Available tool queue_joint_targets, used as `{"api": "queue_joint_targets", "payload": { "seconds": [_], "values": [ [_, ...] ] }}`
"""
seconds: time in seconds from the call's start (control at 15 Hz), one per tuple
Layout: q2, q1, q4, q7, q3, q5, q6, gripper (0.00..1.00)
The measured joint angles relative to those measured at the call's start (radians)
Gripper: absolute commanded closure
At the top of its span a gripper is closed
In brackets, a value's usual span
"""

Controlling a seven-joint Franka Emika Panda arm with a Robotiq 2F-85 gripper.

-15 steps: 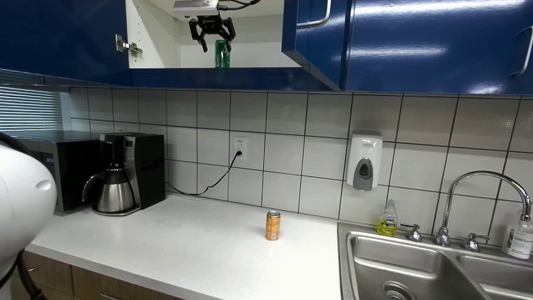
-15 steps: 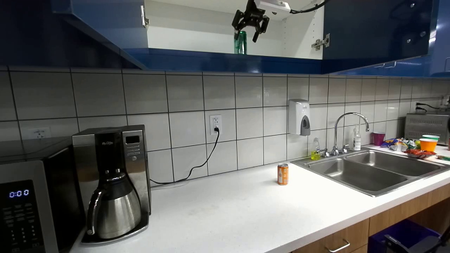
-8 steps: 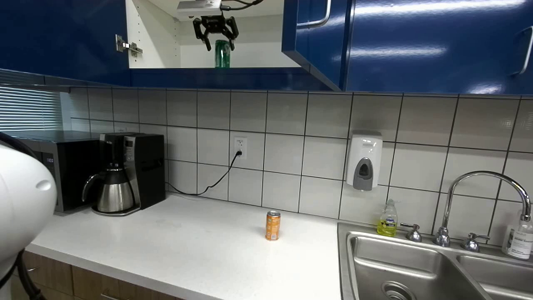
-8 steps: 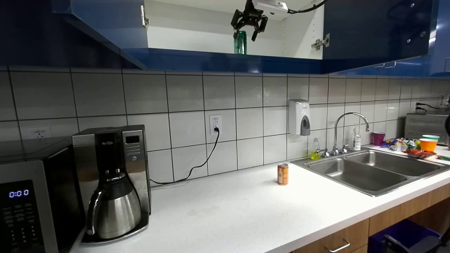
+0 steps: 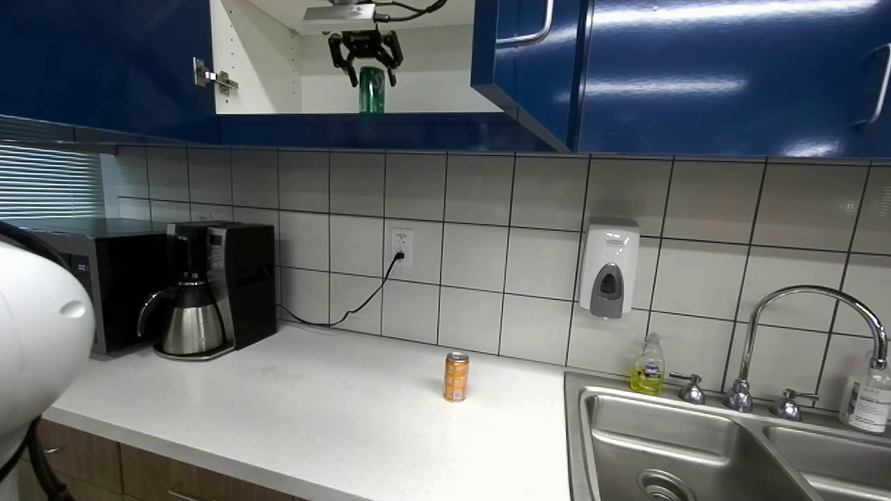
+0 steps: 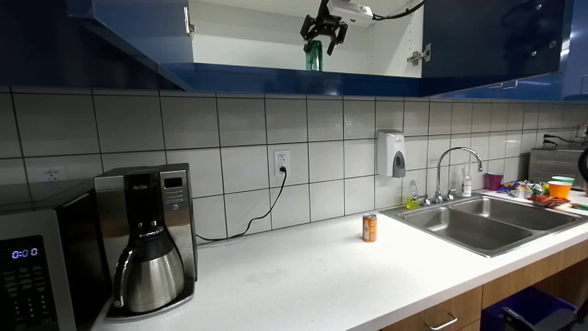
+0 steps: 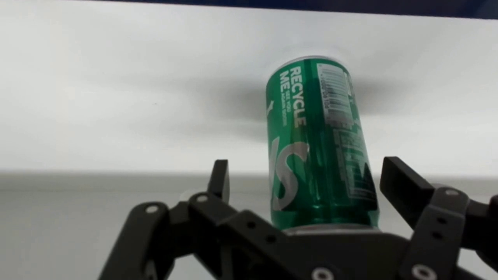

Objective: Remove the green can from the open upper cabinet then place it on the counter.

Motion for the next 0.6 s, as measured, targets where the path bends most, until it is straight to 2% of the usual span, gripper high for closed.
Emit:
{"api": "queue_joint_targets", "payload": {
  "seconds": [0.27, 0.4, 0.6],
  "values": [
    [0.016, 0.002, 0.02, 0.0, 0.0, 0.0, -0.001, 0.0],
    [0.021, 0.003, 0.027, 0.0, 0.0, 0.0, -0.001, 0.28],
    [0.027, 0.006, 0.032, 0.0, 0.0, 0.0, -0.001, 0.51]
  ]
}}
